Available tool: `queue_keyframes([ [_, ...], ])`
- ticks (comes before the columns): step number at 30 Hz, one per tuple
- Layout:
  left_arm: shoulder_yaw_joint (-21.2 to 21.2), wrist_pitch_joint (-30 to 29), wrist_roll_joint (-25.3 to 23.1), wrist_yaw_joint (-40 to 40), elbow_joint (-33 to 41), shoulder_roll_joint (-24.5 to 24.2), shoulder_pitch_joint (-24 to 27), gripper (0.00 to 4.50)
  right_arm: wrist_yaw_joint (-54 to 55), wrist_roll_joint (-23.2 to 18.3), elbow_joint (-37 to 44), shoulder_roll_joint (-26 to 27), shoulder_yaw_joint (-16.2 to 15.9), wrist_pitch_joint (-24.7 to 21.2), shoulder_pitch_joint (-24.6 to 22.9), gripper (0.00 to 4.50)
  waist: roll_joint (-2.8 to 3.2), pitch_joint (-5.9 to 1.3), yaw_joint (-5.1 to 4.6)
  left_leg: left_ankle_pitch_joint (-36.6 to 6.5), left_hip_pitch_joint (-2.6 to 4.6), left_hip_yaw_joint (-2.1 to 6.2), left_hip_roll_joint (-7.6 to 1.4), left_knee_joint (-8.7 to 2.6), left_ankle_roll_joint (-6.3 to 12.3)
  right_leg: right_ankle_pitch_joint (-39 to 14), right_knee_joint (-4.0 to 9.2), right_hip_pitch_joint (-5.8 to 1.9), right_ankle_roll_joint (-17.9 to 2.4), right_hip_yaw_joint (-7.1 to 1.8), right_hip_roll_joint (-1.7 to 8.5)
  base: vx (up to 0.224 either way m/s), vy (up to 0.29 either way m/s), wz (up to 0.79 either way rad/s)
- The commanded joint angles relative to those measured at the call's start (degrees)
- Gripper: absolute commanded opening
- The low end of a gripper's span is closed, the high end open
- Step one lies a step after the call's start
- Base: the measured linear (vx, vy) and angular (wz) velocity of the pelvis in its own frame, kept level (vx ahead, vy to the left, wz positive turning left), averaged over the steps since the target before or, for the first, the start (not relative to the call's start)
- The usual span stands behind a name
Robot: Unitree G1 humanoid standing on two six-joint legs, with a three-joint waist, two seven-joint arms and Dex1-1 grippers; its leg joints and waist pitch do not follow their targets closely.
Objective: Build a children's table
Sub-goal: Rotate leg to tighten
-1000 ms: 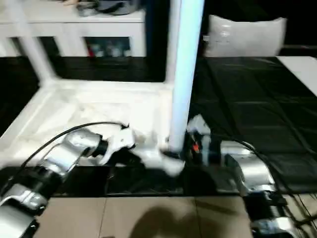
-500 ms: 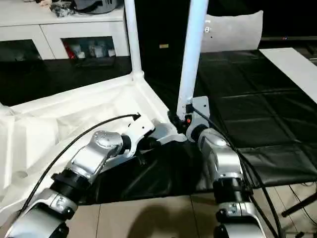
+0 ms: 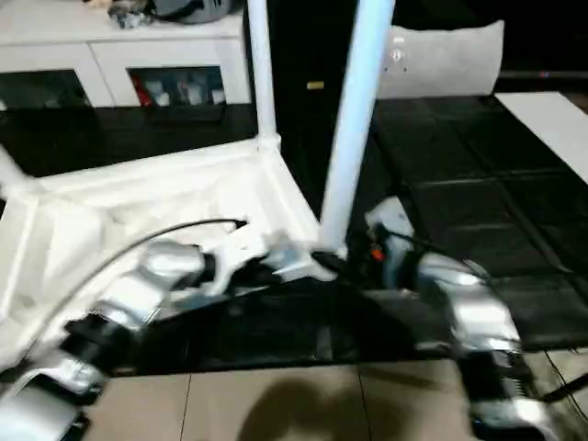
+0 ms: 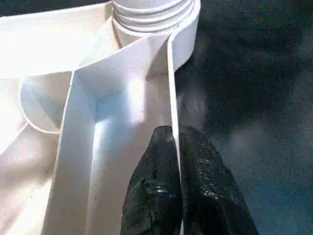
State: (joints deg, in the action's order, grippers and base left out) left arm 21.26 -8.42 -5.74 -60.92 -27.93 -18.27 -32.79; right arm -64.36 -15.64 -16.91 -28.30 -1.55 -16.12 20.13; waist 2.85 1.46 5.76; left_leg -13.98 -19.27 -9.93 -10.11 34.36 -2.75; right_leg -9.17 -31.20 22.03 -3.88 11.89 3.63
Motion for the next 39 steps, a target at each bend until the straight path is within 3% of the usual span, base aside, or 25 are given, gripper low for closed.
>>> queue_keyframes([
  [1, 2.4, 3.8, -0.7, -4.0, -0.1, -1.3, 0.1, 0.00, -4.5, -0.8, 1.9, -1.5, -1.5, 0.1, 0.1, 4.28, -0.98, -3.48, 0.62, 0.1, -0.46, 1.68, -4.17, -3.08, 8.07, -15.9, 3.58, -3.65, 2.5, -4.79, 6.60, 0.000, 0.000, 0.00],
  [5, 3.7, 6.6, -0.4, -8.4, -0.4, -3.0, 0.0, 0.00, -8.6, -1.0, 1.4, -3.0, -2.3, 1.3, 0.6, 4.28, -1.05, -3.50, 1.50, -0.1, -0.28, 1.58, -4.31, -3.09, 7.38, -16.9, 3.61, -3.51, 2.1, -4.83, 6.74, 0.000, 0.000, 0.00],
  [6, 4.2, 7.5, 0.0, -10.3, -0.2, -3.5, 0.0, 0.00, -10.0, -1.3, 1.2, -3.5, -2.6, 1.5, 0.8, 4.00, -1.07, -3.47, 1.71, -0.2, -0.26, 1.57, -4.38, -3.14, 7.40, -17.2, 3.62, -3.50, 2.1, -4.86, 6.79, 0.000, 0.000, 0.00],
  [7, 5.5, 8.6, 1.0, -14.8, 0.6, -4.9, 0.0, 0.00, -12.8, -1.5, 0.5, -4.5, -3.6, 2.1, 1.5, 3.92, -1.10, -3.54, 2.06, 0.0, -0.24, 1.57, -4.44, -3.13, 7.44, -16.9, 3.45, -3.52, 2.0, -4.90, 6.81, 0.000, 0.000, 0.00],
  [10, 6.6, 9.8, 1.5, -18.6, 1.2, -5.8, -0.4, 0.00, -16.0, -1.8, -0.2, -5.0, -5.0, 1.8, 2.3, 3.69, -1.16, -3.49, 2.80, 0.4, -0.04, 1.57, -4.71, -3.18, 7.24, -16.1, 3.20, -3.33, 1.2, -5.12, 6.93, 0.000, 0.000, 0.00],
  [16, 7.7, 12.2, 1.1, -21.2, 0.2, -6.1, -1.5, 0.00, -20.0, -1.3, -1.5, -4.7, -7.4, 1.4, 3.6, 3.13, -1.14, -3.54, 3.18, -0.4, 0.06, 1.55, -4.70, -3.22, 6.23, -17.7, 3.39, -3.39, 1.5, -5.04, 6.89, 0.000, 0.000, 0.00],
  [30, 7.7, 13.1, 1.0, -21.0, -1.0, -6.0, -1.6, 0.00, -23.9, -2.2, -3.4, -3.8, -9.1, 1.2, 4.0, 2.17, -1.36, -3.64, 3.64, 0.6, -0.08, 1.58, -4.73, -3.16, 6.30, -17.0, 3.24, -3.43, 2.3, -5.01, 6.86, 0.000, 0.000, 0.00],
  [34, 6.4, 10.2, 1.6, -18.9, -0.5, -5.6, -1.0, 0.00, -23.3, -3.3, -1.9, -3.6, -8.1, -0.2, 2.6, 1.97, -1.35, -3.60, 3.71, 0.6, -0.08, 1.50, -4.66, -3.16, 6.13, -17.4, 3.33, -3.47, 2.3, -5.01, 6.91, 0.000, 0.000, 0.00],
  [35, 4.9, 5.9, 2.8, -16.6, 0.5, -4.3, -0.5, 0.00, -22.0, -4.2, -0.4, -3.2, -7.1, -1.6, 1.4, 1.97, -1.31, -3.62, 3.68, 0.5, 0.05, 1.48, -4.91, -3.22, 5.88, -17.3, 3.36, -3.49, 2.2, -5.09, 6.95, 0.000, 0.000, 0.00],
  [39, 2.3, -1.2, 4.0, -10.0, 2.6, -0.9, 0.4, 0.00, -18.1, -6.1, 3.4, -1.6, -5.7, -4.5, -1.0, 1.96, -1.31, -3.39, 3.74, -0.1, 0.11, 1.50, -4.74, -3.26, 5.34, -19.0, 3.82, -3.36, 2.4, -4.86, 6.98, 0.000, 0.000, 0.00],
])
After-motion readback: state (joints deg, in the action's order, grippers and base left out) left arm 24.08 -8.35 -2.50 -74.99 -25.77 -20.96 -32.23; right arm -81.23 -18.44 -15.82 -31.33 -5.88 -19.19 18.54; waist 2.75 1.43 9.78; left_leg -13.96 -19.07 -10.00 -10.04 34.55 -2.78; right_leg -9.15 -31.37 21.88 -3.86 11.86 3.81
